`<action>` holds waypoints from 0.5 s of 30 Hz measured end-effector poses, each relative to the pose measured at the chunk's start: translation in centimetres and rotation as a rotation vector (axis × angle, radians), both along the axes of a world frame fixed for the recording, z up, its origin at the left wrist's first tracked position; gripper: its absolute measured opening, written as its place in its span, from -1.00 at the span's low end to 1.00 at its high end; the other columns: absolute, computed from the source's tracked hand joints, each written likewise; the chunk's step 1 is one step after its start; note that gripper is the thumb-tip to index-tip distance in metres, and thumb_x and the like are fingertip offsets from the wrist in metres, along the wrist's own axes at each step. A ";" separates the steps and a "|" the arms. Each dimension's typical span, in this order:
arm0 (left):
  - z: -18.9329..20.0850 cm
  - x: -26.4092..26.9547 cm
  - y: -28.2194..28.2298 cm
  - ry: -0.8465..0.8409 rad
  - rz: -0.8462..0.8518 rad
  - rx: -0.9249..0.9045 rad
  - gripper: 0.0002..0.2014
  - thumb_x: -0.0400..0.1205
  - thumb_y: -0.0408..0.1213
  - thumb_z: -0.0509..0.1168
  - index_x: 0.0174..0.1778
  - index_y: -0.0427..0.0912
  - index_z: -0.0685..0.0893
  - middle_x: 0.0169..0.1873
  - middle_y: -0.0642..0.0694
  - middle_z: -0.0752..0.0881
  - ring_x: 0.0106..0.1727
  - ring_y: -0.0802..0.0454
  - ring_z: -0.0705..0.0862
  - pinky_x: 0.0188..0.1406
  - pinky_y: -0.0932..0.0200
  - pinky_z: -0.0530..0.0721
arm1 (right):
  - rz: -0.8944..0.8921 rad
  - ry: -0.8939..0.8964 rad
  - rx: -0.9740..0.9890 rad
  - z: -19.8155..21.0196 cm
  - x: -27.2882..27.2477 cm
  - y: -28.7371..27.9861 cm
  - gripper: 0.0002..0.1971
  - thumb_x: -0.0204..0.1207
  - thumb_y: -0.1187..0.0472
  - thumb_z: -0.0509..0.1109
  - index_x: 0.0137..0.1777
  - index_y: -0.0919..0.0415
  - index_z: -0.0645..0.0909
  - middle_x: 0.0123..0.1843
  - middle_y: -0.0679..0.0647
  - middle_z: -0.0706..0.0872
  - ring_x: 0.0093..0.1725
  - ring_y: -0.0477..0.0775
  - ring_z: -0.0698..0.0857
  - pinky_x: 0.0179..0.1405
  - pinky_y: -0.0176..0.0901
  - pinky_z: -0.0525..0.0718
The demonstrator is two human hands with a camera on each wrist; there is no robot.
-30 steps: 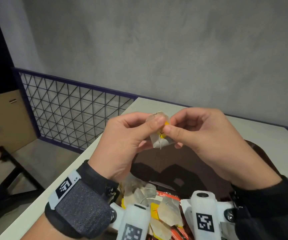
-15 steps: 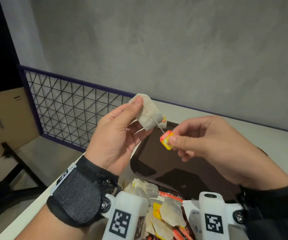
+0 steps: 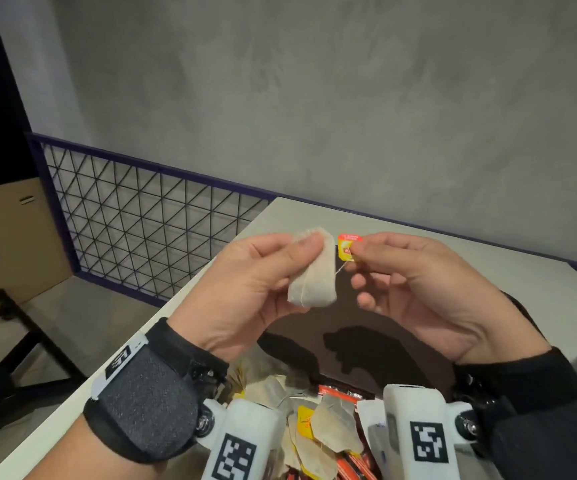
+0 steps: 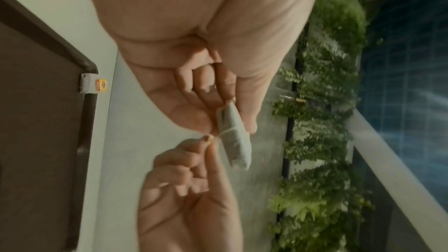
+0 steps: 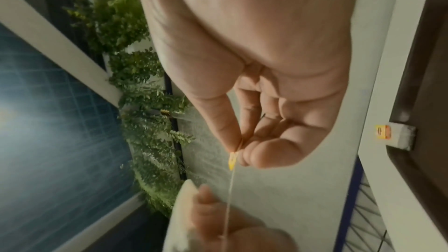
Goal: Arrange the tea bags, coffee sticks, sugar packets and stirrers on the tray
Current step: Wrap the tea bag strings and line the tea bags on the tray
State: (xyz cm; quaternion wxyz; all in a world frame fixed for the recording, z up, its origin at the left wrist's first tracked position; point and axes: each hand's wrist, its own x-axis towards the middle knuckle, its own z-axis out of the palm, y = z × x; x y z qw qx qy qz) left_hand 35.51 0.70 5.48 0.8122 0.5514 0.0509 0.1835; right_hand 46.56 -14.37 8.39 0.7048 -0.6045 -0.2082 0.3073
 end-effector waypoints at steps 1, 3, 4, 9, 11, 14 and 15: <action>-0.1 0.0 -0.3 0.021 -0.030 0.048 -0.82 0.43 -0.14 0.48 -0.19 -0.16 0.88 -0.30 -0.09 0.81 -0.39 0.10 0.73 -0.41 0.23 0.74 | 0.024 0.011 0.030 0.1 -0.1 -0.1 -0.81 0.38 0.27 0.53 -0.04 0.32 0.75 -0.24 0.20 0.74 -0.37 0.01 0.65 -0.46 -0.22 0.68; -0.1 0.0 -0.7 0.030 -0.076 0.095 -0.78 0.42 -0.21 0.48 -0.05 -0.18 0.84 -0.32 -0.07 0.84 -0.40 0.11 0.75 -0.44 0.23 0.74 | 0.069 0.010 0.078 0.3 -0.3 -0.3 -0.84 0.46 0.28 0.49 -0.01 0.30 0.80 -0.19 0.20 0.73 -0.35 -0.02 0.64 -0.42 -0.24 0.68; -0.1 0.0 -0.9 0.025 -0.090 0.089 -0.72 0.42 -0.27 0.47 0.04 -0.22 0.75 -0.37 -0.07 0.83 -0.45 0.14 0.75 -0.51 0.28 0.70 | 0.091 0.000 0.093 0.4 -0.4 -0.4 -0.84 0.50 0.29 0.47 0.01 0.30 0.82 -0.15 0.23 0.71 -0.35 -0.03 0.63 -0.40 -0.24 0.67; 0.2 -0.2 -0.9 -0.029 -0.130 0.093 -0.73 0.42 -0.41 0.42 -0.09 -0.18 0.46 -0.59 -0.05 0.72 -0.60 0.23 0.66 -0.64 0.44 0.50 | 0.183 -0.075 0.095 0.7 -0.5 -0.9 -0.75 0.54 0.29 0.42 0.12 0.36 0.83 -0.08 0.25 0.70 -0.35 -0.04 0.61 -0.40 -0.22 0.65; 0.1 -0.2 -0.9 -0.037 -0.102 0.134 -0.81 0.46 -0.43 0.43 -0.18 -0.23 0.51 -0.60 -0.01 0.70 -0.61 0.24 0.63 -0.63 0.46 0.49 | 0.197 -0.156 0.050 0.8 -0.5 -1.2 -0.75 0.55 0.30 0.41 0.13 0.37 0.83 -0.15 0.22 0.74 -0.33 -0.02 0.62 -0.37 -0.22 0.68; -0.2 -0.1 -0.6 -0.032 -0.062 0.205 -0.91 0.42 -0.33 0.48 -0.26 -0.22 0.70 -0.50 -0.03 0.76 -0.51 0.13 0.71 -0.52 0.38 0.61 | 0.200 -0.296 -0.017 0.9 -0.5 -1.4 -0.77 0.61 0.34 0.38 0.14 0.37 0.82 -0.16 0.25 0.76 -0.29 0.06 0.63 -0.33 -0.19 0.70; -0.3 -0.1 -0.5 -0.032 -0.067 0.215 -0.93 0.42 -0.27 0.49 -0.25 -0.18 0.77 -0.39 -0.13 0.81 -0.40 0.01 0.79 -0.45 0.28 0.69 | 0.199 -0.323 -0.028 0.9 -0.5 -1.5 -0.78 0.63 0.36 0.37 0.15 0.37 0.82 -0.15 0.25 0.76 -0.29 0.07 0.64 -0.33 -0.19 0.71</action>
